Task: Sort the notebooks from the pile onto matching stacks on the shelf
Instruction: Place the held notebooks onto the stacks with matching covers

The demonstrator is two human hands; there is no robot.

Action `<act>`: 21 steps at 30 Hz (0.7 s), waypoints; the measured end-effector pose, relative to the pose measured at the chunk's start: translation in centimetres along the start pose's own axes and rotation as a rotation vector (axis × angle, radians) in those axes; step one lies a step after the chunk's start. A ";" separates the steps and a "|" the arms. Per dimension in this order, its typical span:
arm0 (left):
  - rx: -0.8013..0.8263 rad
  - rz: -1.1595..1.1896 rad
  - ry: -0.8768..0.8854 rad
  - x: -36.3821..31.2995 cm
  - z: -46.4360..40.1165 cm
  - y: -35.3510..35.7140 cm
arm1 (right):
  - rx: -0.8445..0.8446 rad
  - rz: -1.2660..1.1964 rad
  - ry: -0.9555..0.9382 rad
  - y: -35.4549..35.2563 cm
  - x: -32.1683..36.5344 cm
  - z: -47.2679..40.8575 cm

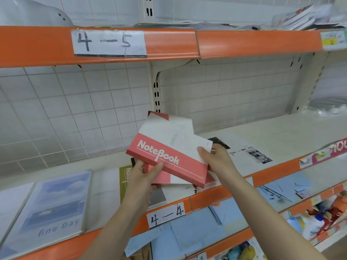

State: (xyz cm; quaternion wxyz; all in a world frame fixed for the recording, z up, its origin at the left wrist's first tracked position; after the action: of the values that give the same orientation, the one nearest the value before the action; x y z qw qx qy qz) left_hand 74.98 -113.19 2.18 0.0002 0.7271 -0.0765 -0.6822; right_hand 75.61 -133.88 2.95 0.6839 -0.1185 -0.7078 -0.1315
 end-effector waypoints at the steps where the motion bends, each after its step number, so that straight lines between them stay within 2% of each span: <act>1: 0.009 0.012 -0.011 0.1 0.0 0.0 | -0.055 0.005 -0.033 -0.4 0.0 -0.3; 4: -0.064 0.085 -0.029 0.3 0.0 -1.2 | -0.278 -0.002 -0.108 -2.6 0.2 -1.0; 7: -0.193 0.148 -0.038 0.4 0.0 -2.8 | -0.457 -0.033 -0.090 -4.8 -0.7 -1.2; 9: -0.251 0.148 -0.034 0.4 -0.1 -3.6 | -0.456 0.000 -0.035 -5.4 -1.8 -1.1; 14: -0.300 0.129 -0.043 0.7 -0.3 -4.5 | -0.301 0.255 0.043 -5.2 -3.0 0.1; 16: -0.305 0.128 -0.051 0.8 -0.2 -4.5 | -0.342 0.410 -0.019 -5.4 -2.6 0.7; 19: -0.302 0.126 -0.058 0.9 0.0 -4.2 | -0.431 0.769 -0.184 -5.1 -1.9 1.6; 21: -0.294 0.127 -0.057 1.0 0.1 -4.0 | -0.363 0.888 -0.313 -4.6 -1.9 1.8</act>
State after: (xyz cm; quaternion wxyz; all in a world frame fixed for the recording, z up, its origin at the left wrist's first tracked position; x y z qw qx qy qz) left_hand 75.38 -109.36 0.75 0.1474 0.6932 -0.0216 -0.7052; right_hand 72.40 -137.54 0.91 0.5278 -0.5434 -0.6490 0.0704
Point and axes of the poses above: each hand's wrist, its own z-axis away from the middle knuckle, its own y-axis out of the palm, x = y × z, the point moved 2 cm from there along -z, towards the middle knuckle, and after that the axes turned 9 degrees about -z, right-handed, at the moved point
